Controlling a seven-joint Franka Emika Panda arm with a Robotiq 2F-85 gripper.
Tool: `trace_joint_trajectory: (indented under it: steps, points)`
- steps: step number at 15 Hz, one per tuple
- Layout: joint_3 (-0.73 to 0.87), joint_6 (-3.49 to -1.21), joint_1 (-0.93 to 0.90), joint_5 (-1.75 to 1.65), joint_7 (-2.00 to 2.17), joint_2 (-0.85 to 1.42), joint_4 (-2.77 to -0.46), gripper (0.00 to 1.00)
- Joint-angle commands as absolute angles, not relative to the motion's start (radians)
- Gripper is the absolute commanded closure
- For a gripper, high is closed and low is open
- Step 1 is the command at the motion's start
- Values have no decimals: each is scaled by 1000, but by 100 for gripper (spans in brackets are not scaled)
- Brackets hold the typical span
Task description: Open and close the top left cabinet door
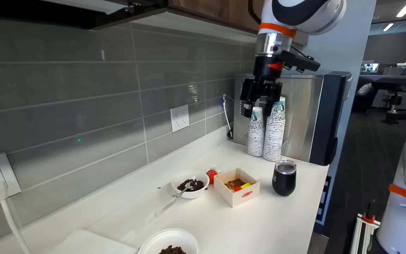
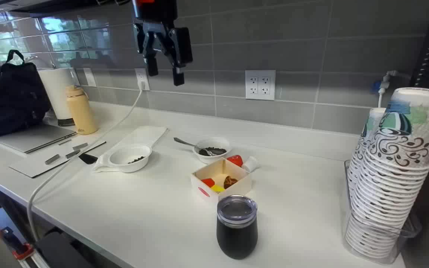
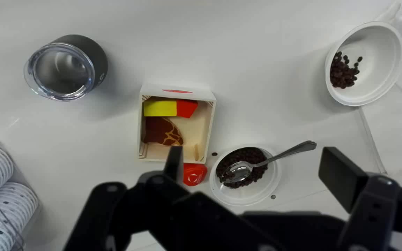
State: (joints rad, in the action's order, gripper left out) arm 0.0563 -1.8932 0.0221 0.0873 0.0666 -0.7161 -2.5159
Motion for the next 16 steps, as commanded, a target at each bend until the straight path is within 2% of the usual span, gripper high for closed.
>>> trace_joint_trajectory:
  steps: [1,11,16]
  points:
    - [48,-1890,33,93,61,-715,-2512,0]
    - [39,-1893,45,69,69,-723,-2518,0]
    - [41,-1835,109,-18,82,-836,-2538,0]
